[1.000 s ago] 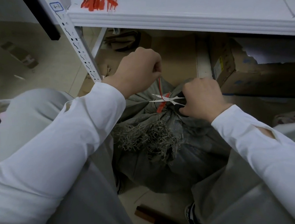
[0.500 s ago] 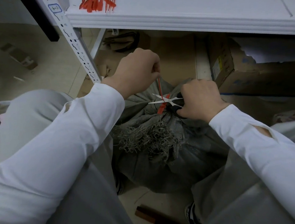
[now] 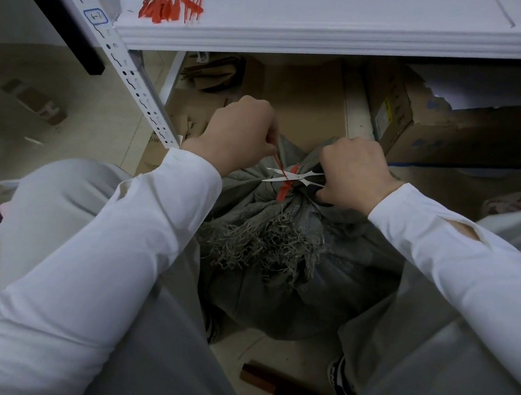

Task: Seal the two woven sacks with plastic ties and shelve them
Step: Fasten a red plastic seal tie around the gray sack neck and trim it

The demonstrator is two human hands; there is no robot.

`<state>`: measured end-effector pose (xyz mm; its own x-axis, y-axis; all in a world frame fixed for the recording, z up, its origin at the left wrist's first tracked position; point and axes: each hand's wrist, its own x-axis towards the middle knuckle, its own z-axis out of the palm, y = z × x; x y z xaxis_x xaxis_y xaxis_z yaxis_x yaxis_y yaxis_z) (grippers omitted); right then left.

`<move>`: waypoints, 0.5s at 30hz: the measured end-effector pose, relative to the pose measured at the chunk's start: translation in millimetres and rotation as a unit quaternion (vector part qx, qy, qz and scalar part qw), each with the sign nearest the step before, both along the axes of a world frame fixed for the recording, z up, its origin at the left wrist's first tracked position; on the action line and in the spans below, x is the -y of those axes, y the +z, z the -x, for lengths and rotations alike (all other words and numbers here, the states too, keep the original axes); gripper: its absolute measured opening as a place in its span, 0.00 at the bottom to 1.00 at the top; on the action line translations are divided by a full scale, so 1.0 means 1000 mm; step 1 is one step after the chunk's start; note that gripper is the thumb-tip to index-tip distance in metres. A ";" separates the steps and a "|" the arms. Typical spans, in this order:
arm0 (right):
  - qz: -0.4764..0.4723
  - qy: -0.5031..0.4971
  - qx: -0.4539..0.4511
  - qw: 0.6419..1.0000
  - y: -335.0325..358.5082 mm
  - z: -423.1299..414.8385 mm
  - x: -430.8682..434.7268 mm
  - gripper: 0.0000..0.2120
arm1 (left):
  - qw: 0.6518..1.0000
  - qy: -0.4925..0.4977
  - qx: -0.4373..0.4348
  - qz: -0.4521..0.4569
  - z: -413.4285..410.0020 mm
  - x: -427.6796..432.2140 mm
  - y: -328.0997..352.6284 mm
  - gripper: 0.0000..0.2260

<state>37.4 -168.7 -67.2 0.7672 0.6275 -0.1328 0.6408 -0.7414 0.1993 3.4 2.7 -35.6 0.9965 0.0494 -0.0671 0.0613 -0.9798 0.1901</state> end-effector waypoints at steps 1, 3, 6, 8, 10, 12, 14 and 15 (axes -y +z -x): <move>-0.002 0.002 0.002 1.000 0.000 0.000 0.000 0.18 | 1.000 -0.001 -0.005 -0.014 0.000 0.000 0.000 0.02; -0.007 0.006 0.008 1.000 0.000 0.001 0.000 0.18 | 0.999 -0.004 -0.012 -0.040 0.000 0.001 0.000 0.03; -0.004 0.018 0.030 0.999 0.000 0.003 -0.001 0.18 | 0.997 -0.027 -0.013 -0.072 0.000 0.004 0.001 0.04; -0.009 0.024 0.036 0.999 -0.001 0.003 -0.001 0.17 | 0.995 -0.046 -0.004 -0.085 0.000 0.008 0.001 0.05; -0.018 0.028 0.029 0.999 -0.003 0.003 -0.001 0.19 | 0.994 -0.057 0.006 -0.091 0.000 0.010 0.001 0.05; -0.022 0.033 0.032 0.999 -0.005 0.003 -0.001 0.24 | 0.994 -0.062 0.012 -0.093 -0.001 0.010 0.000 0.05; -0.021 0.036 0.041 0.998 -0.007 0.004 -0.002 0.26 | 0.994 -0.064 0.018 -0.093 -0.001 0.008 0.000 0.06; -0.021 0.038 0.045 0.998 -0.008 0.004 -0.003 0.27 | 0.994 -0.064 0.018 -0.092 -0.001 0.008 0.000 0.06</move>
<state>33.3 -166.1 -74.8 0.7246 0.6881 -0.0380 0.6767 -0.7000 0.2282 4.1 -5.1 -35.7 0.9971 -0.0697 -0.0319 -0.0695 -0.9976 0.0077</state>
